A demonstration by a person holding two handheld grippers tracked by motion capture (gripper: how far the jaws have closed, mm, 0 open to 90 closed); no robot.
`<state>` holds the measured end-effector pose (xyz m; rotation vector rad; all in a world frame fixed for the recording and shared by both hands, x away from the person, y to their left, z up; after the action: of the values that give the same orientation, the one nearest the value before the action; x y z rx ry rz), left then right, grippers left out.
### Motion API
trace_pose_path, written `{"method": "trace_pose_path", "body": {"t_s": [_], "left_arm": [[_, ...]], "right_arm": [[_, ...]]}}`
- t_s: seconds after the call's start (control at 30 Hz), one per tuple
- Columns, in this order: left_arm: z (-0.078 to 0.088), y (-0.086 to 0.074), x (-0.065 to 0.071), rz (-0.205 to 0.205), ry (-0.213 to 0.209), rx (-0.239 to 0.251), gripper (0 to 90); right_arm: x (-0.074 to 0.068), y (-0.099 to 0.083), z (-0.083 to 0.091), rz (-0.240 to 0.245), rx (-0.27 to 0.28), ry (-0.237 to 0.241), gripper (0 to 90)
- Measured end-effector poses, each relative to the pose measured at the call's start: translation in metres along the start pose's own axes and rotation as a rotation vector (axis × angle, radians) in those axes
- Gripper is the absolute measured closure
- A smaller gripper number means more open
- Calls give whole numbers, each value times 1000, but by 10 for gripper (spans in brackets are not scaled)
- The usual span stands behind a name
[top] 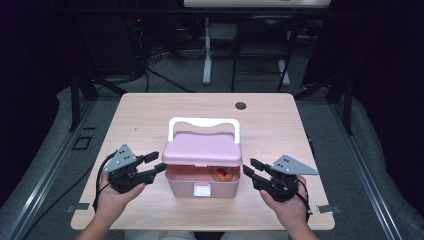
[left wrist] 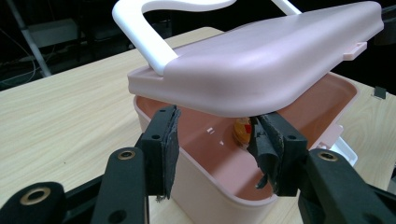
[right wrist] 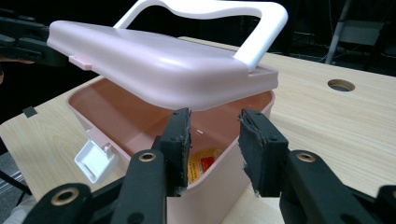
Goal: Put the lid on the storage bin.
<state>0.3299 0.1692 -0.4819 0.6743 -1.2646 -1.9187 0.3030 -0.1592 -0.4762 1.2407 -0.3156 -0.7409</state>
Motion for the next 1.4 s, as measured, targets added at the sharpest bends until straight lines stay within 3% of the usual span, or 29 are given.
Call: {"method": "trace_pose_path", "body": {"t_s": [0.43, 1.17, 1.4], "left_arm": [[1, -11, 0, 1, 0, -24, 516], [6, -25, -4, -1, 14, -74, 517], [7, -25, -6, 1, 21, -63, 517]], "right_arm": [[10, -7, 3, -40, 4, -26, 621], [13, -10, 0, -51, 3, -30, 611], [13, -10, 0, -51, 6, -33, 609]]}}
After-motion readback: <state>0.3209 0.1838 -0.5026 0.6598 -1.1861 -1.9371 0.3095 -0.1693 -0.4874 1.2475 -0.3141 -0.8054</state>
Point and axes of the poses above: each handheld gripper's, and its own axes: z roughly backward along the jaws, y roughly out of its top, x roughly to its right, the point moved 6 cm from there along -z, roughly forward along the jaws, and after that the axes turned 11 degrees about y, right-handed, at the moved point
